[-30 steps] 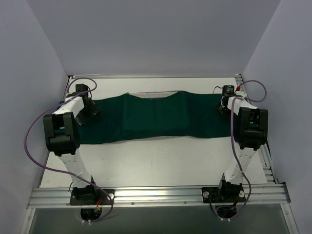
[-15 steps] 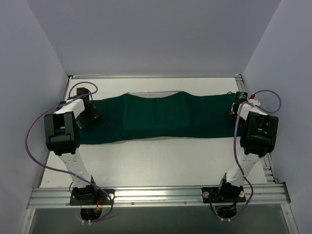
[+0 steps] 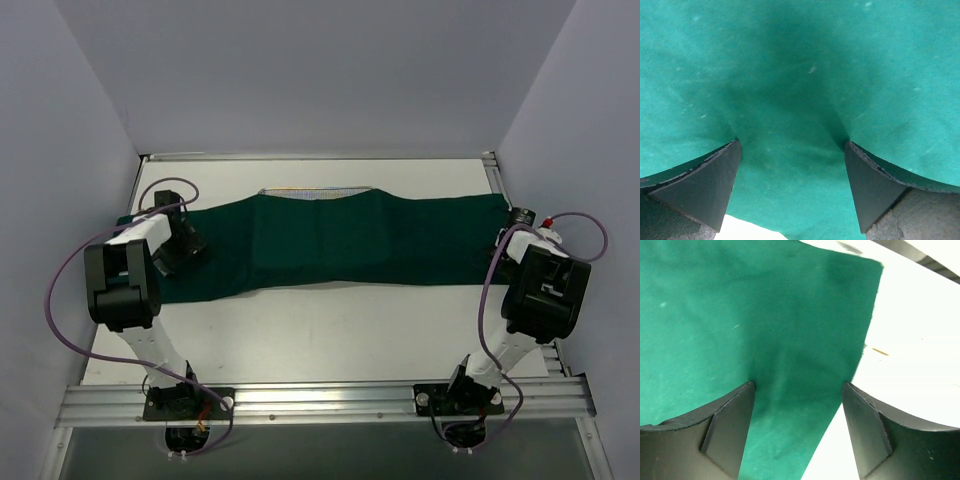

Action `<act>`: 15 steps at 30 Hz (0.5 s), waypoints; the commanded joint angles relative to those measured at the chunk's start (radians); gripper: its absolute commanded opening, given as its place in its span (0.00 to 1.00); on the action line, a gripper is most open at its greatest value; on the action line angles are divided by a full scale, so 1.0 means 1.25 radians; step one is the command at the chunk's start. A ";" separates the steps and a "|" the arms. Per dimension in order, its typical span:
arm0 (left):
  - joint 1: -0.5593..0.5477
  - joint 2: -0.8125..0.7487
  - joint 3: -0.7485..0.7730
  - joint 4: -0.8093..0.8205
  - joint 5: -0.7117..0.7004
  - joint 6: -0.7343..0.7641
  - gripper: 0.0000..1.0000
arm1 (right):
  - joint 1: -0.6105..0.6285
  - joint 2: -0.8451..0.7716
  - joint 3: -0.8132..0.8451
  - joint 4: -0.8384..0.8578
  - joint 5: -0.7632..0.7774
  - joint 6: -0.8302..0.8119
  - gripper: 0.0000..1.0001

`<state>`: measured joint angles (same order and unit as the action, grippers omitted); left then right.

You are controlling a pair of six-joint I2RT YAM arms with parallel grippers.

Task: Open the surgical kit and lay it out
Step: Open the surgical kit at the center of the board.

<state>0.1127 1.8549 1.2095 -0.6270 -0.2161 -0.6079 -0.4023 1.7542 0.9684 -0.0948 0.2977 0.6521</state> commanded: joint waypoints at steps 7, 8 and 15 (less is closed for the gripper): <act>0.045 -0.025 0.054 -0.065 0.002 0.005 0.94 | -0.052 -0.039 -0.037 -0.149 0.017 0.038 0.67; 0.045 -0.030 0.069 -0.073 0.002 -0.004 0.94 | -0.051 -0.051 -0.029 -0.151 0.009 0.042 0.67; 0.024 -0.073 0.209 -0.143 0.006 -0.085 0.94 | 0.033 -0.128 0.072 -0.172 -0.003 0.029 0.71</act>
<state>0.1581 1.8324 1.3766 -0.7624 -0.2054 -0.6529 -0.4271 1.6726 0.9680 -0.2443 0.2802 0.6960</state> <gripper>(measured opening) 0.941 0.706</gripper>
